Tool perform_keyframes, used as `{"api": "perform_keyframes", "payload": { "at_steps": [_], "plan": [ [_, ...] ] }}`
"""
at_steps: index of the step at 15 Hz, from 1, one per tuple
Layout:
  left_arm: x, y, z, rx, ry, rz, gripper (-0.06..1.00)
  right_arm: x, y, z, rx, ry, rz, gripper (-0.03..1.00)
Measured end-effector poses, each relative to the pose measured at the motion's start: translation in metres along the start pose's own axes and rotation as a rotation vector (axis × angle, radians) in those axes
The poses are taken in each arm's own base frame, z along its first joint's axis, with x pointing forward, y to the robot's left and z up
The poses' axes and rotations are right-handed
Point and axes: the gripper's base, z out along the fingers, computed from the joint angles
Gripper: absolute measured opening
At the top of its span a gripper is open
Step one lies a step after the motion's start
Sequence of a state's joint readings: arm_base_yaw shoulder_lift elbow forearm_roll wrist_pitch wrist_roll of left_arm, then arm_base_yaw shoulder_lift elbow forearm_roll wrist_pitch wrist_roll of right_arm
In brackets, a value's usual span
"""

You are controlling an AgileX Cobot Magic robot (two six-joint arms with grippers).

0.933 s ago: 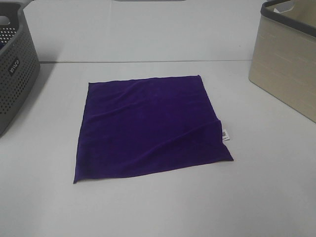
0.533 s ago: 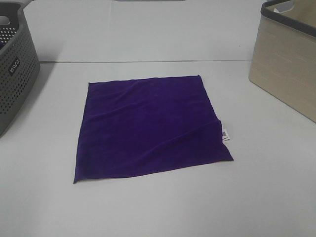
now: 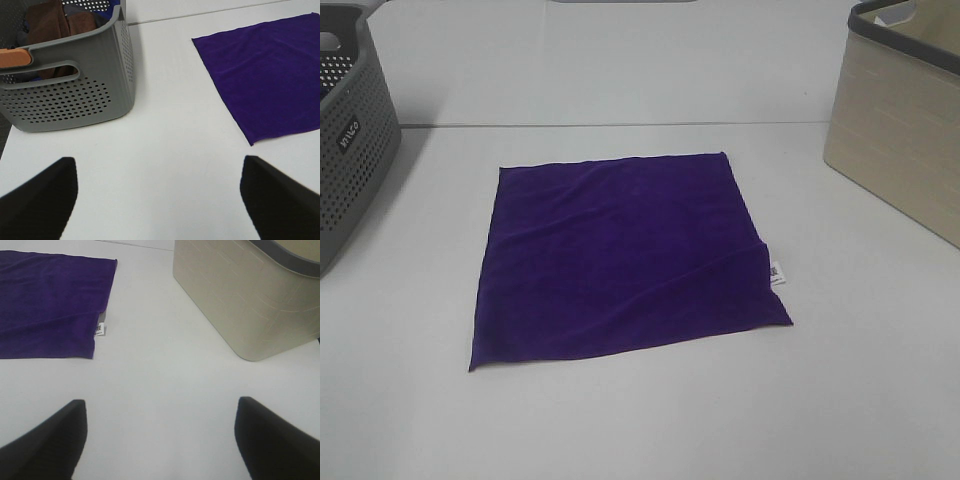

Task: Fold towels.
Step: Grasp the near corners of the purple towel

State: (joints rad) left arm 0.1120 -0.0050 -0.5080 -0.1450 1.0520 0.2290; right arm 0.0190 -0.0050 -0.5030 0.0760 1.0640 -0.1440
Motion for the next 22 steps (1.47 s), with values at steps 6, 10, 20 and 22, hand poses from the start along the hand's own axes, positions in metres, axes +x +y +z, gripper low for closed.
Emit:
{"api": "perform_keyframes", "payload": {
  "at_steps": [6, 10, 20, 22],
  "plan": [
    [0.001, 0.002, 0.0, -0.027, 0.006, 0.017, 0.95, 0.0, -0.003, 0.0, 0.037, 0.005, -0.021, 0.8],
    [0.001, 0.004, 0.0, -0.041, 0.009, 0.025, 0.99, 0.0, -0.004, 0.001, 0.037, 0.014, 0.006, 0.93],
    [0.0, 0.002, 0.0, -0.021, 0.005, -0.011, 0.99, -0.001, -0.004, 0.001, 0.045, 0.003, 0.045, 0.99],
    [0.0, 0.002, 0.0, -0.02, 0.004, -0.012, 0.99, 0.0, -0.004, 0.0, 0.045, -0.003, 0.045, 0.99]
  ]
}}
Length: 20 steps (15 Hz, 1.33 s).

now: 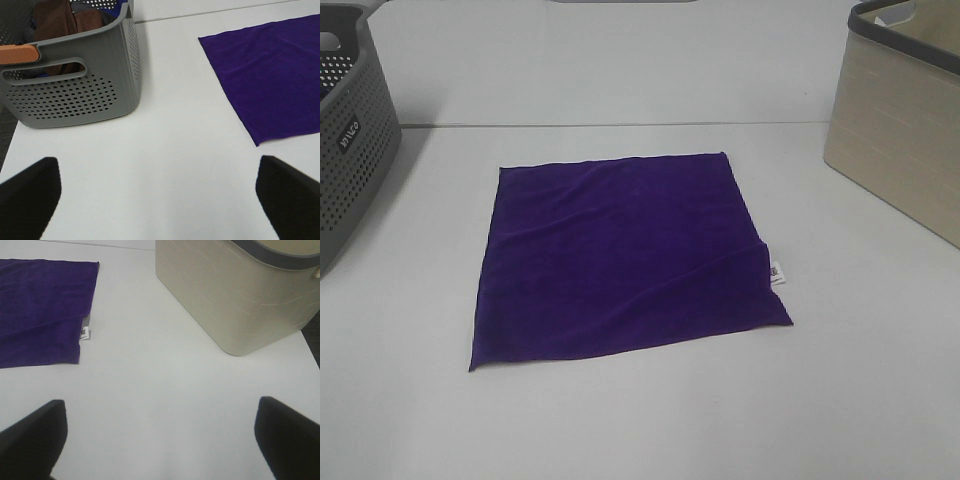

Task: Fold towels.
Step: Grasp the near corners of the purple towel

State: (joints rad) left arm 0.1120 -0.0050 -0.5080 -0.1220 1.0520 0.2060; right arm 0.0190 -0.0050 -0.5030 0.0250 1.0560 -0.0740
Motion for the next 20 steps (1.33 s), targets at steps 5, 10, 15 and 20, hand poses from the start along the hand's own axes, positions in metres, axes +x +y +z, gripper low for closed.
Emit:
{"api": "perform_keyframes", "payload": {
  "at_steps": [5, 10, 15, 20],
  "plan": [
    [0.0, 0.0, 0.0, 0.001, 0.0, 0.0, 0.99, 0.0, 0.0, 0.0, 0.0, 0.0, 0.001, 0.99],
    [0.0, -0.001, 0.0, 0.014, -0.003, -0.008, 0.99, 0.0, 0.0, 0.0, 0.0, 0.0, 0.001, 0.99],
    [0.0, -0.002, 0.0, 0.02, -0.004, -0.012, 0.99, -0.004, 0.0, 0.007, -0.006, 0.052, 0.005, 0.99],
    [-0.055, 0.007, 0.034, 0.098, 0.38, -0.078, 0.99, -0.064, 0.0, 0.07, -0.08, 0.386, 0.039, 0.99]
  ]
}}
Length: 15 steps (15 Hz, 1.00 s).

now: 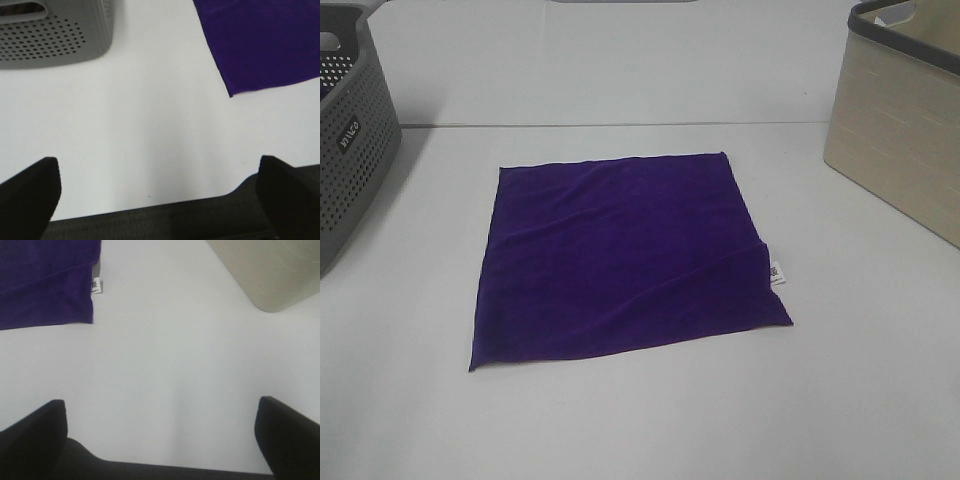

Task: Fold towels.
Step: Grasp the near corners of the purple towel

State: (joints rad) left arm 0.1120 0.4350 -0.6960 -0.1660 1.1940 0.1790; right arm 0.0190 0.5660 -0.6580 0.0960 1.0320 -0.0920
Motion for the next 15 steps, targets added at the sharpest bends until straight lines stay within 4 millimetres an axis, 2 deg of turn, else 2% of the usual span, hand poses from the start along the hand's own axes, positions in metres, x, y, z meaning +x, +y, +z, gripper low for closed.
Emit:
{"api": "perform_keyframes", "payload": {
  "at_steps": [1, 2, 4, 5, 6, 7, 8, 9, 10, 13, 15],
  "plan": [
    [-0.009, 0.001, 0.004, 0.006, 0.03, -0.006, 0.99, -0.013, 0.0, 0.008, -0.015, 0.025, -0.002, 0.99],
    [-0.029, 0.006, 0.018, 0.018, 0.105, -0.019, 0.99, -0.034, 0.0, 0.026, -0.045, 0.065, -0.014, 0.99],
    [-0.053, 0.011, 0.055, 0.064, 0.196, -0.045, 0.99, -0.07, 0.003, 0.071, -0.141, 0.16, -0.01, 0.99],
    [-0.061, 0.01, 0.077, 0.128, 0.24, -0.061, 0.99, -0.081, 0.007, 0.096, -0.22, 0.223, 0.001, 0.99],
    [-0.065, 0.009, 0.087, 0.172, 0.257, -0.062, 0.99, -0.085, 0.009, 0.105, -0.258, 0.237, -0.011, 0.99],
    [-0.071, 0.005, 0.105, 0.259, 0.278, -0.062, 0.99, -0.094, 0.013, 0.124, -0.353, 0.258, -0.01, 0.99],
    [-0.076, 0.001, 0.123, 0.346, 0.291, -0.06, 0.99, -0.099, 0.012, 0.139, -0.449, 0.285, 0.012, 0.98],
    [-0.08, -0.001, 0.162, 0.472, 0.343, -0.093, 0.99, -0.099, -0.002, 0.172, -0.659, 0.336, 0.116, 0.97],
    [-0.079, -0.001, 0.18, 0.501, 0.37, -0.108, 0.99, -0.096, -0.01, 0.189, -0.735, 0.346, 0.166, 0.97],
    [-0.069, 0.004, 0.229, 0.526, 0.439, -0.133, 0.99, -0.089, -0.021, 0.229, -0.798, 0.402, 0.191, 0.96],
    [-0.062, 0.005, 0.251, 0.554, 0.454, -0.151, 0.99, -0.093, -0.025, 0.244, -0.799, 0.42, 0.194, 0.96]
  ]
}}
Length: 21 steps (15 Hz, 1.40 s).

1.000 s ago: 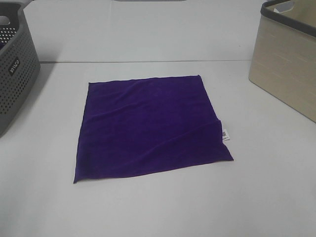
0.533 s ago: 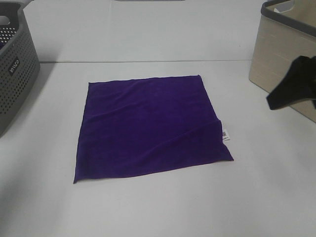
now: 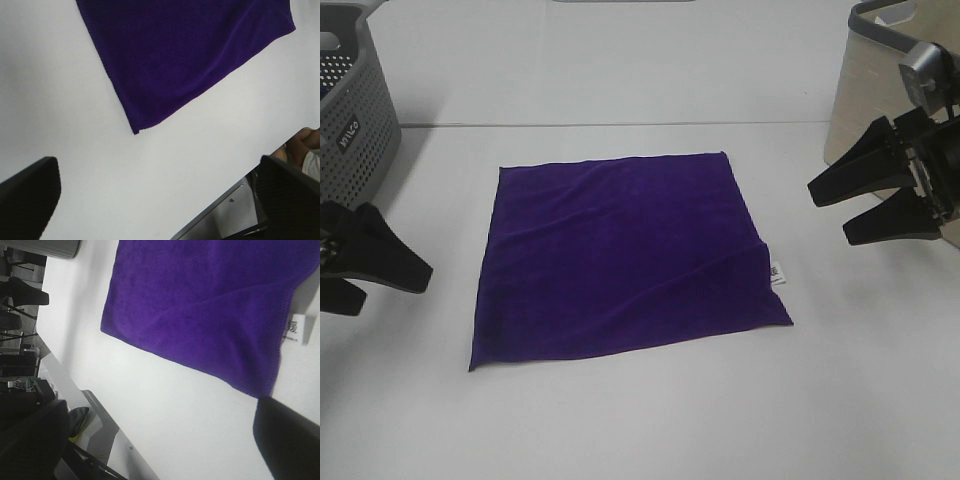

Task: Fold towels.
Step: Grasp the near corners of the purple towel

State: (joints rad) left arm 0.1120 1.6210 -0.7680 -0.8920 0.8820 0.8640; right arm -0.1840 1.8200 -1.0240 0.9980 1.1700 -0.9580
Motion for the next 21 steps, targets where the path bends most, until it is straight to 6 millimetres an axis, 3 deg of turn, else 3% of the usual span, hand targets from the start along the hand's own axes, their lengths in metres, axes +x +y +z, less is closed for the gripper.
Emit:
{"api": "perform_keyframes", "payload": {
  "at_steps": [3, 6, 10, 18, 21],
  "plan": [
    [-0.002, 0.023, 0.036, 0.058, 0.036, -0.048, 0.99, -0.01, -0.022, 0.011, 0.014, 0.034, 0.028, 0.96],
    [0.003, 0.038, 0.055, 0.054, 0.082, -0.082, 0.99, -0.006, -0.048, 0.026, 0.073, 0.06, 0.068, 0.96],
    [0.001, 0.042, 0.056, 0.018, 0.058, -0.085, 0.99, -0.005, -0.06, 0.041, 0.001, 0.055, 0.066, 0.96],
    [0.0, 0.043, 0.056, 0.004, 0.05, -0.086, 0.99, -0.003, -0.065, 0.042, 0.046, 0.077, 0.027, 0.96],
    [-0.001, 0.045, 0.056, -0.018, 0.038, -0.086, 0.99, -0.001, -0.082, 0.05, 0.107, 0.071, 0.05, 0.96]
  ]
}}
